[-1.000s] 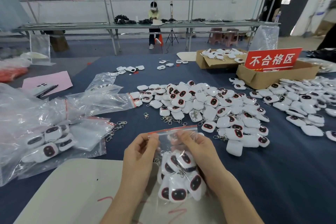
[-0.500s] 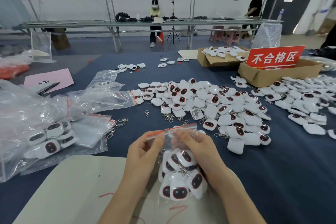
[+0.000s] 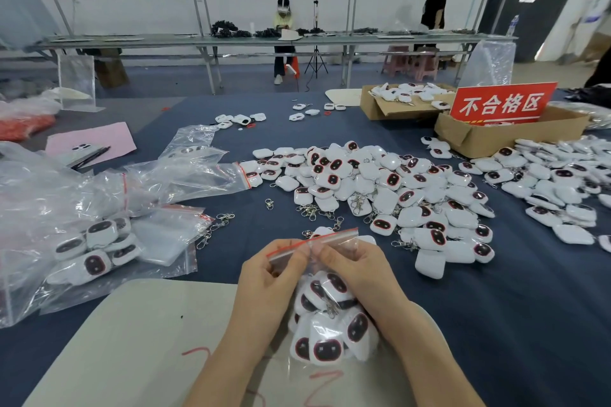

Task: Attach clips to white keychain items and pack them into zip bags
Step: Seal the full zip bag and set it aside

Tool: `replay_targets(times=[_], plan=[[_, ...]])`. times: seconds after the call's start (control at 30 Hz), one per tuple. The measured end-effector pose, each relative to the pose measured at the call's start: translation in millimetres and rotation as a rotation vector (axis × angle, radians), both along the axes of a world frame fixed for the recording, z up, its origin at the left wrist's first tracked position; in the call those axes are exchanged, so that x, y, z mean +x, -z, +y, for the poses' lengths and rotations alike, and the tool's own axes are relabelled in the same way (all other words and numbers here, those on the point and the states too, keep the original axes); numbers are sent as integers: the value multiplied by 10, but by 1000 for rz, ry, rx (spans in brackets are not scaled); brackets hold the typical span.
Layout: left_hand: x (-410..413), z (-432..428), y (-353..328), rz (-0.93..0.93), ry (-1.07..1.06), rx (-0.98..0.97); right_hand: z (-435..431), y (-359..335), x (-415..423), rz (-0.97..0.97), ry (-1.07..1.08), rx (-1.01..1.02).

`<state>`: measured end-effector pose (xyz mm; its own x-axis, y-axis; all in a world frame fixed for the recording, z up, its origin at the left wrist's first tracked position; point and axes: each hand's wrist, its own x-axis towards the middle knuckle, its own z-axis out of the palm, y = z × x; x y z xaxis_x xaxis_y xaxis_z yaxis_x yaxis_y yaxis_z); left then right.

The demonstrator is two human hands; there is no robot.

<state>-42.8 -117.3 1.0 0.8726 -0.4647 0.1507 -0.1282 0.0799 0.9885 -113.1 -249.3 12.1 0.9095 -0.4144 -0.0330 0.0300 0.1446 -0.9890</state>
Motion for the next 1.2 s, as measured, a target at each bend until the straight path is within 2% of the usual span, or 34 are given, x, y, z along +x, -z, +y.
replay_targets(times=[0.37,0.5,0.77,1.0,1.2], plan=[[-10,-8,3,-42,-20,15,12,-1,-1,24,26,-63],[1,-4,18,-4,-30,-2,-26,13,-18,46,53,1],[9,-1,42,-12,-34,21,-25,42,15,64,94,-43],[17,1,36,2,-53,0,-77,71,-22,36,60,54],[16,-1,43,1,-52,9,-81,98,0,33,94,35]])
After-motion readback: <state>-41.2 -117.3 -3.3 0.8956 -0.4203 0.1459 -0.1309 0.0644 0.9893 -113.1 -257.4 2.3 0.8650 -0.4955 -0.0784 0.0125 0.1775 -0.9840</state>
